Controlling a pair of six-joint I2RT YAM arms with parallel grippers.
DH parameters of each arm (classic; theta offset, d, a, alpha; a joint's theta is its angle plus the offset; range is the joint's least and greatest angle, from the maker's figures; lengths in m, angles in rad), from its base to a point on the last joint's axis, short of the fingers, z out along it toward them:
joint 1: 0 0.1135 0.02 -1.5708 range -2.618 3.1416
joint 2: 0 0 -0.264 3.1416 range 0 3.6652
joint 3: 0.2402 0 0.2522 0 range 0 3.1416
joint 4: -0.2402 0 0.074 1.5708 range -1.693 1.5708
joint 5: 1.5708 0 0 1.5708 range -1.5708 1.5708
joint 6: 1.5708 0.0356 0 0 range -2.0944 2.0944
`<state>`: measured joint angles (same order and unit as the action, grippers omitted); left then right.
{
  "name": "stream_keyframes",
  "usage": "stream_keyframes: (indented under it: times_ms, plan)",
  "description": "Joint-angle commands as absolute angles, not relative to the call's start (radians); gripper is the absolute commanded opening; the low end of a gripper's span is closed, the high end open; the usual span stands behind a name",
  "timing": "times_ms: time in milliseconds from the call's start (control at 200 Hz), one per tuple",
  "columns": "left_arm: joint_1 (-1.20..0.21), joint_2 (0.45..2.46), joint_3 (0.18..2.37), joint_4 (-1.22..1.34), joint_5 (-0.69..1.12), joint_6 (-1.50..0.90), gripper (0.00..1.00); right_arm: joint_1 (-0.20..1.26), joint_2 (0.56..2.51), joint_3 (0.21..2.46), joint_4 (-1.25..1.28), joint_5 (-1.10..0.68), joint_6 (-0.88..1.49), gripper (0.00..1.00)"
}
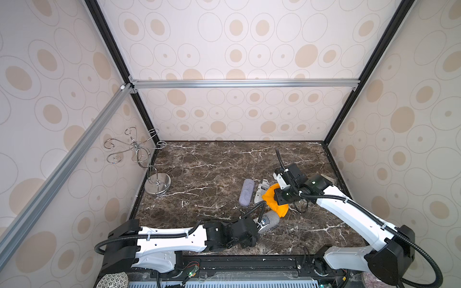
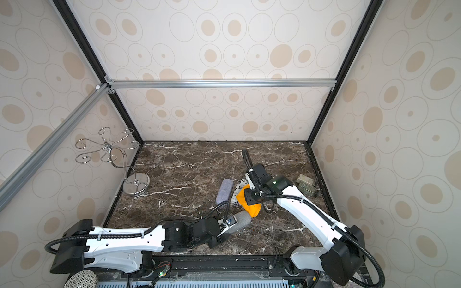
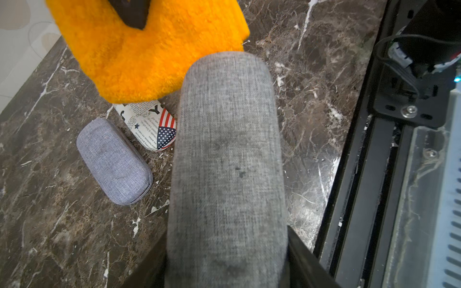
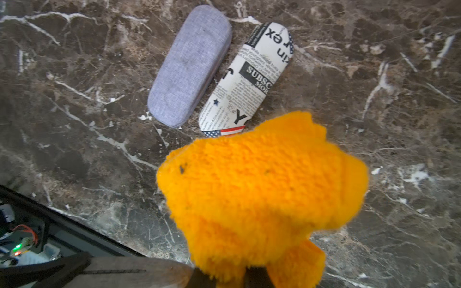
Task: Wipe the eyeglass case
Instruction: Wipe the dirt from the eyeglass case.
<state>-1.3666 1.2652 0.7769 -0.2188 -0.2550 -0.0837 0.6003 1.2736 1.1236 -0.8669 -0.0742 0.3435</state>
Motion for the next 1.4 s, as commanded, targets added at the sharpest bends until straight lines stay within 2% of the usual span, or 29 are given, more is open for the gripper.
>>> stream_keyframes:
  times_ms: [0, 270, 485, 575, 725, 985, 1195, 1395]
  plan:
    - [-1.379, 1.270, 0.835, -0.191, -0.301, -0.034, 0.40, 0.601, 1.277, 1.134, -0.818, -0.231, 0.321, 0.00]
    - [-1.380, 1.300, 0.847, -0.183, -0.293, -0.025, 0.41, 0.695, 1.314, 1.089, -0.692, -0.450, 0.354, 0.00]
    - [-1.380, 1.296, 0.850, -0.164, -0.306, -0.022, 0.40, 0.727, 1.367, 1.072, -0.623, -0.541, 0.394, 0.00]
    - [-1.380, 1.293, 0.850, -0.168, -0.312, -0.025, 0.40, 0.726, 1.368, 1.060, -0.635, -0.506, 0.392, 0.00]
    - [-1.380, 1.277, 0.833, -0.170, -0.315, -0.038, 0.40, 0.706, 1.350, 1.049, -0.778, -0.276, 0.365, 0.00]
    - [-1.380, 1.250, 0.801, -0.172, -0.314, -0.062, 0.39, 0.605, 1.210, 0.974, -0.872, -0.135, 0.338, 0.00]
    - [-1.379, 1.260, 0.804, -0.157, -0.311, -0.055, 0.39, 0.611, 1.194, 1.002, -0.833, -0.294, 0.334, 0.00]
    - [-1.380, 1.272, 0.806, -0.135, -0.304, -0.055, 0.38, 0.689, 1.260, 1.063, -0.743, -0.394, 0.352, 0.00]
